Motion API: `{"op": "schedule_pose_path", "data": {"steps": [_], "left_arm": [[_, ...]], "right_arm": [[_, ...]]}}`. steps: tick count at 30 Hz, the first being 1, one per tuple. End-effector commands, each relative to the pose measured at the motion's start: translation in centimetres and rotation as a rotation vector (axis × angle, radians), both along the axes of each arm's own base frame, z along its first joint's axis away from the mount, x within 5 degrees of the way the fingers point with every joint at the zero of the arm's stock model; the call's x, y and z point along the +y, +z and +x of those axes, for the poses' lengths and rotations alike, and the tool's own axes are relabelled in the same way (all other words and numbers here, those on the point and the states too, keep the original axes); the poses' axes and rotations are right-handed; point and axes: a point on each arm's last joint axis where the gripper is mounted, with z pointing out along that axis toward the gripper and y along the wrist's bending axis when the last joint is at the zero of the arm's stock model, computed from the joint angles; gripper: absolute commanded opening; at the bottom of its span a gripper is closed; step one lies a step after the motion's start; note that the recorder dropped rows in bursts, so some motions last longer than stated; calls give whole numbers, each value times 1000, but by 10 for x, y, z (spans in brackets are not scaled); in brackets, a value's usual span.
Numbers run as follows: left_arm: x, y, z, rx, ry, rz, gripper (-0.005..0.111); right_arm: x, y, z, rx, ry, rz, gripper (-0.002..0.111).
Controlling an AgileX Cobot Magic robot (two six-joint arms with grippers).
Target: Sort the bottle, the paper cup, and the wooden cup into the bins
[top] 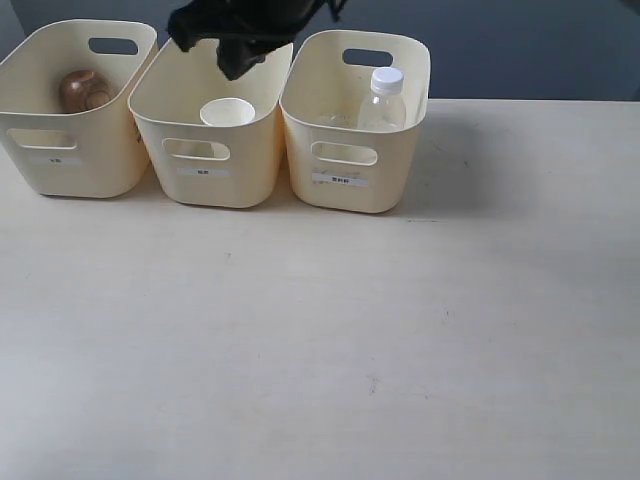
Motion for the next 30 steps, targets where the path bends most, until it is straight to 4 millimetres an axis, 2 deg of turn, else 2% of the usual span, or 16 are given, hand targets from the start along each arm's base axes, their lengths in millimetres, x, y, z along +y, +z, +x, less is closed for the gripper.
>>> {"op": "schedule_pose_path", "data": {"steps": [1, 2, 5, 7, 11, 16, 19, 24, 30], "left_arm": [[-1, 2, 0, -10, -9, -6, 0], [-1, 2, 0, -10, -9, -6, 0], [-1, 2, 0, -10, -9, -6, 0], [-1, 2, 0, -10, -9, -6, 0], [-1, 2, 0, -10, -9, -6, 0], [-1, 2, 0, -10, -9, -6, 0], [-1, 2, 0, -10, -9, -6, 0], [-1, 2, 0, -10, -9, -6, 0], [-1, 2, 0, -10, -9, -6, 0]], "right_arm": [[-49, 23, -25, -166, -114, 46, -1], [-59, 24, -33, -190, -137, 55, -1], [-110, 20, -70, -317, -254, 107, -1], [-132, 18, -88, -376, -293, 152, -1], [-180, 13, -114, -458, -387, 261, -1], [-243, -21, -137, -520, -562, 339, -1], [-272, -41, -154, -560, -662, 370, -1], [-304, -72, -185, -634, -792, 423, -1], [-317, -96, -214, -691, -824, 450, -1]]}}
